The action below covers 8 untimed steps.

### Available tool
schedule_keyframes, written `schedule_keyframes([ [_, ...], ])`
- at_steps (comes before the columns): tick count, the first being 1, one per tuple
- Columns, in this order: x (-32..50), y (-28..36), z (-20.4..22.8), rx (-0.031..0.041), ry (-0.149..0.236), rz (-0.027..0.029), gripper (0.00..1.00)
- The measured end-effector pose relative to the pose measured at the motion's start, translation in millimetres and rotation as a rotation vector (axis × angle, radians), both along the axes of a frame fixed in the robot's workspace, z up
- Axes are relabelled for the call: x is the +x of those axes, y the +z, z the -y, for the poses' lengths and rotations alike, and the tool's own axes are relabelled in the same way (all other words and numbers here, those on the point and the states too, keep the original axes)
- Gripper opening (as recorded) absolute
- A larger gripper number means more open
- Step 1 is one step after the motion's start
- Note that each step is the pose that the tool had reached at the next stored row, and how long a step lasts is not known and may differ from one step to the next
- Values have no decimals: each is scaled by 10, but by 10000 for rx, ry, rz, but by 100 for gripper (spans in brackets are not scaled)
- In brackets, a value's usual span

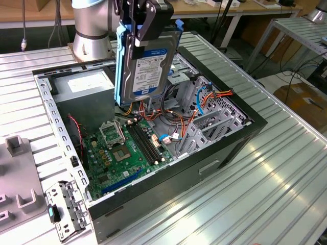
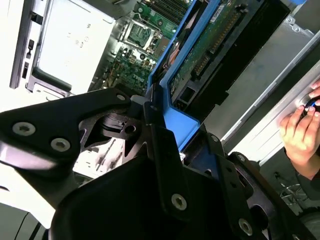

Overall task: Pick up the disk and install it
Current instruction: 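Insert the disk into the insertion slot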

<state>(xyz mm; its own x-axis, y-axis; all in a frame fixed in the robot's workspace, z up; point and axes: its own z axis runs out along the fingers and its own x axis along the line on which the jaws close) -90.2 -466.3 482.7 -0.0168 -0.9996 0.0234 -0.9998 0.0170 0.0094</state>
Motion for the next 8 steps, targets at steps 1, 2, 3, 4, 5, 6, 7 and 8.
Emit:
schedule_keyframes([
  [1,0,0,23,0,0,0,37],
  [2,0,0,62,-2,-1,-1,37],
  [3,0,-2,111,-1,0,0,37],
  [4,2,-4,152,0,0,0,37],
  [5,5,-4,166,-1,0,0,37],
  [6,11,-4,178,-1,1,-1,37],
  [7,26,-5,189,-1,0,-1,37],
  [8,54,-5,195,0,-1,0,37],
])
